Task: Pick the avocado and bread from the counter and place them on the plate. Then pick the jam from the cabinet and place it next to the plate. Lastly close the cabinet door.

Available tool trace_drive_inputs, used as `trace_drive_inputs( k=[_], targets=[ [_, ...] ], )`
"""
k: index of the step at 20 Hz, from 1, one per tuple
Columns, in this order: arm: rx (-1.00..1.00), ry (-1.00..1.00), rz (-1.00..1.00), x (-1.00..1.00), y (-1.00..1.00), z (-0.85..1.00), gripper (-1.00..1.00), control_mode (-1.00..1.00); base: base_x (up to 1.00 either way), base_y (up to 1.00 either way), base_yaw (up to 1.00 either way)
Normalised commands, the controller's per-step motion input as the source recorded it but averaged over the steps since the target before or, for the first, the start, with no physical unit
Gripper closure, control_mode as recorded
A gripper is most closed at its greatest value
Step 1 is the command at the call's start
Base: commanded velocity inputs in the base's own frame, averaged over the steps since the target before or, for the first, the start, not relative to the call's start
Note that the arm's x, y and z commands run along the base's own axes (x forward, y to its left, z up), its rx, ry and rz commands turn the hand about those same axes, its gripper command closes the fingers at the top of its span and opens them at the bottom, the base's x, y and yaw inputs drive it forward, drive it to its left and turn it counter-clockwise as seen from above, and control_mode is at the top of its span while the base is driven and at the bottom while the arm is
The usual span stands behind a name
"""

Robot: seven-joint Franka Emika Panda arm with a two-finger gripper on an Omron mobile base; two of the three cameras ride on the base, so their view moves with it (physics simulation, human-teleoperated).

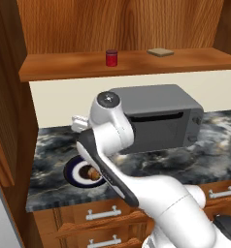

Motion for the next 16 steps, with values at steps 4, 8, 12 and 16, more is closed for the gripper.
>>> trace_drive_inputs(
  k=[4,8,12,16],
  targets=[
    [0.00,0.05,0.00,0.00,0.06,-0.36,1.00,-1.00,0.00,0.00,0.00],
    [0.00,0.01,0.00,0.00,0.14,-0.65,1.00,-1.00,0.00,0.00,0.00],
    [0.00,0.00,0.00,0.00,0.21,-0.74,1.00,-1.00,0.00,0.00,0.00],
    [0.00,0.00,0.00,0.32,0.28,-0.63,1.00,-1.00,0.00,0.00,0.00]
  ],
)
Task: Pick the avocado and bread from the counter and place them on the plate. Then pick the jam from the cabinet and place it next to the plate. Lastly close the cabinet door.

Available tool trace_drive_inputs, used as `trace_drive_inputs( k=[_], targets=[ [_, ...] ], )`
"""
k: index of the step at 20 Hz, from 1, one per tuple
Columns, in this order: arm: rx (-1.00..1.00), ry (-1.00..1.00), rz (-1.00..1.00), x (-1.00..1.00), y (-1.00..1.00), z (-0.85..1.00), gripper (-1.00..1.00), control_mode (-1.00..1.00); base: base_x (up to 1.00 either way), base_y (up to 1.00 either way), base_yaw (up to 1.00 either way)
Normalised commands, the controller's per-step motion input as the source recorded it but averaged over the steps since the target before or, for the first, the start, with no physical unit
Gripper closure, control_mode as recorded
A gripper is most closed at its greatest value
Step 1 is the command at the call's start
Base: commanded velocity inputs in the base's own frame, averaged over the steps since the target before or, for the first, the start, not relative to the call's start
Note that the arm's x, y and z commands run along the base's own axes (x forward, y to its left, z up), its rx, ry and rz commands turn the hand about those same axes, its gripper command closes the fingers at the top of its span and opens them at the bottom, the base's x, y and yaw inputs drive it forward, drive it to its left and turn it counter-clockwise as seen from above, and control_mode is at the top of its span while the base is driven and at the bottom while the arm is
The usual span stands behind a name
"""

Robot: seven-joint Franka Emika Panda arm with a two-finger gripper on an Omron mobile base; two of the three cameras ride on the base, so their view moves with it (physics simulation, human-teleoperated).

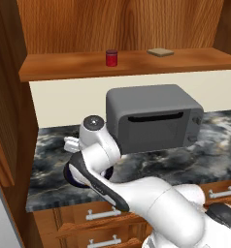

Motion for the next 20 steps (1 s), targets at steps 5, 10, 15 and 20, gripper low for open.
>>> trace_drive_inputs(
  k=[5,10,15,20],
  targets=[
    [0.00,0.00,0.00,0.55,0.28,-0.48,1.00,-1.00,0.00,0.00,0.00],
    [0.00,0.00,0.00,0.26,0.25,-0.24,1.00,-1.00,0.00,0.00,0.00],
    [0.00,0.00,0.00,0.04,0.02,-0.30,1.00,-1.00,0.00,0.00,0.00],
    [0.00,0.00,0.00,0.02,-0.05,-0.09,-1.00,-1.00,0.00,0.00,0.00]
  ],
)
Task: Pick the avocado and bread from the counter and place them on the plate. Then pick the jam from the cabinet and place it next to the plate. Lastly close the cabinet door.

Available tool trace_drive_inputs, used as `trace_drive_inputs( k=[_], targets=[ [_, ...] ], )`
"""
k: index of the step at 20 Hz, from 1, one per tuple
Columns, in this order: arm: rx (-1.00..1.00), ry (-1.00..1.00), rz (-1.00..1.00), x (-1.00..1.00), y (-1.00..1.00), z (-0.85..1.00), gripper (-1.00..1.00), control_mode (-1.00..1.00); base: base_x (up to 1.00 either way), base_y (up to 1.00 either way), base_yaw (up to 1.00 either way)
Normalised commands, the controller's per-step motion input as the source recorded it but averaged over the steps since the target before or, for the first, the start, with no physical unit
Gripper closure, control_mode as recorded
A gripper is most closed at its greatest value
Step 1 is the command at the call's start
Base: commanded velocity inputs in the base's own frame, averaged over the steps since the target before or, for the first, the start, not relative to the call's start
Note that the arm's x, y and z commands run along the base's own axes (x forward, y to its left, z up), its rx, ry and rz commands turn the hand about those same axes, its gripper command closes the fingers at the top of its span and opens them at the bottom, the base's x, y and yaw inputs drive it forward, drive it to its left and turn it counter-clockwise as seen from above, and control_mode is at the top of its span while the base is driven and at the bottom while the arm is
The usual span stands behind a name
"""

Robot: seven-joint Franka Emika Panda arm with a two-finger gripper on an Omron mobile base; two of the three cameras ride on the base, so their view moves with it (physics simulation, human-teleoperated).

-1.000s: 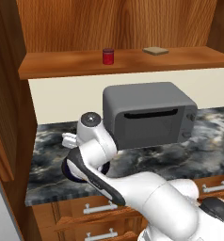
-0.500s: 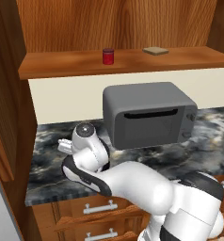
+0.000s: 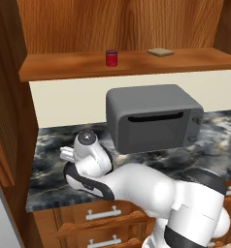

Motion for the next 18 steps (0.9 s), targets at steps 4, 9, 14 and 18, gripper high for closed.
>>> trace_drive_inputs(
  k=[4,9,14,18],
  targets=[
    [0.00,0.00,0.00,0.04,0.00,0.01,-1.00,-1.00,0.00,0.00,0.00],
    [0.01,0.02,-0.06,0.17,0.01,0.49,-1.00,-1.00,0.00,0.00,0.00],
    [0.00,0.00,0.00,0.00,0.00,0.67,-1.00,-1.00,0.00,0.00,0.00],
    [0.00,-0.12,0.00,-0.41,0.00,0.86,-1.00,-1.00,0.00,0.00,0.00]
  ],
)
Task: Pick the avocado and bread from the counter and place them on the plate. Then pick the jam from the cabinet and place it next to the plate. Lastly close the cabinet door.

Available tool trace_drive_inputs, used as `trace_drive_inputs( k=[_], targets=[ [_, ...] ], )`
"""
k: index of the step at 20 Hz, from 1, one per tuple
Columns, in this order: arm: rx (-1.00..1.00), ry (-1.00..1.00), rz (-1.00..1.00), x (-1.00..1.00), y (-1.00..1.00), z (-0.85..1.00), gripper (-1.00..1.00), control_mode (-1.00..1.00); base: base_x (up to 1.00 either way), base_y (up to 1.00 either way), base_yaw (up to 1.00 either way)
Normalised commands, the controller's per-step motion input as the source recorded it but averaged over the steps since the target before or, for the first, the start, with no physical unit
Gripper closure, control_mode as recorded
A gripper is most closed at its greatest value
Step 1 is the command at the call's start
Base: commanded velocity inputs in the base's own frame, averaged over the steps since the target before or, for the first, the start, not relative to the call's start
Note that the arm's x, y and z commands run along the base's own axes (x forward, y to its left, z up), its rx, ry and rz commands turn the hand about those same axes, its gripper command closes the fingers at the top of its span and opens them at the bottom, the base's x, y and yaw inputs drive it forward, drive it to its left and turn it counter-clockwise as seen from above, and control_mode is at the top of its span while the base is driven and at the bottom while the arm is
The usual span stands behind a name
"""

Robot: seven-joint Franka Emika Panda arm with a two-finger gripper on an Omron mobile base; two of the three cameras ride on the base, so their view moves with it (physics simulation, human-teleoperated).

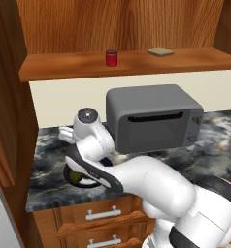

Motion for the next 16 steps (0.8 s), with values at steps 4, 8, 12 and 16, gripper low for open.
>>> trace_drive_inputs(
  k=[4,8,12,16],
  targets=[
    [-0.04,-0.29,0.00,-0.85,0.00,0.92,-1.00,-1.00,0.00,0.00,0.00],
    [-0.04,-0.31,0.00,-0.84,0.00,0.86,-1.00,-1.00,0.00,0.00,0.00],
    [-0.01,-0.18,0.00,-0.51,0.00,0.99,-1.00,-1.00,0.00,0.00,0.00],
    [0.00,-0.12,0.00,-0.56,-0.08,1.00,-1.00,-1.00,0.00,0.00,0.00]
  ],
)
